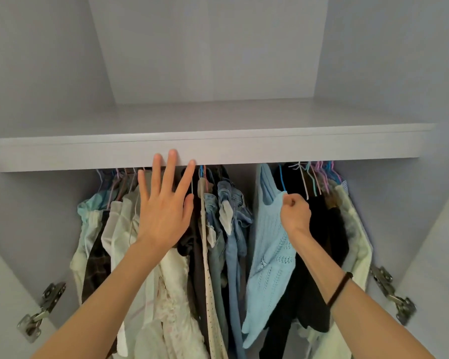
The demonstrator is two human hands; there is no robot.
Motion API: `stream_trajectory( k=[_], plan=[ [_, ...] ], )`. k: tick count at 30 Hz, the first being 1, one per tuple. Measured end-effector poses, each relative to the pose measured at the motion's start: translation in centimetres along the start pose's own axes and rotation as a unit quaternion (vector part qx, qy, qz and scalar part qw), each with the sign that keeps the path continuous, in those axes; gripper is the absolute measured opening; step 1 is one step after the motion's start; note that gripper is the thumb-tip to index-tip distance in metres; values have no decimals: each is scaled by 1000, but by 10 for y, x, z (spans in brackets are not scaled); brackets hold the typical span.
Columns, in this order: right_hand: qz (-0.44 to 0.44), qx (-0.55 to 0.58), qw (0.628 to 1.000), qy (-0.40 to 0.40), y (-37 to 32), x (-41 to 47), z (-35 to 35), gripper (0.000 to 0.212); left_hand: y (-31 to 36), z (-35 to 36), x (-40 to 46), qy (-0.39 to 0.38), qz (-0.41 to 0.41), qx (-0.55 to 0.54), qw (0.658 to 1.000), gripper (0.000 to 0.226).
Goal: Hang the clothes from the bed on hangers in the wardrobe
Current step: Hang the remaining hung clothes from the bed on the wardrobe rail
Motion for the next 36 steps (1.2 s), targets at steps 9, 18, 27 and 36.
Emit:
stream_trajectory(
  k=[9, 18, 27, 36],
  plan=[
    [60, -86, 994, 11, 34, 21, 20, 32, 8, 14, -3, 37, 14, -33, 999, 66],
    [-26, -173, 985, -3, 34, 14, 9, 23, 32, 58, -40, -101, 114, -96, 984, 58],
    [-166, -392, 905, -6, 70, 17, -85, 54, 155, 119, -47, -238, 2, -145, 960, 70],
    [-82, -292, 952, -51, 105, 21, -102, 77, 229, 153, -13, -338, -214, -427, 811, 62]
  ],
)
Point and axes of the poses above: each hand's wrist, its own x-axis towards the middle knuckle, its own z-axis out of the palm, y = z × x, the point moved 3 cm from there along x, towards the middle knuckle, and after that the axes turned 15 degrees about -z, right-handed, at the moved point
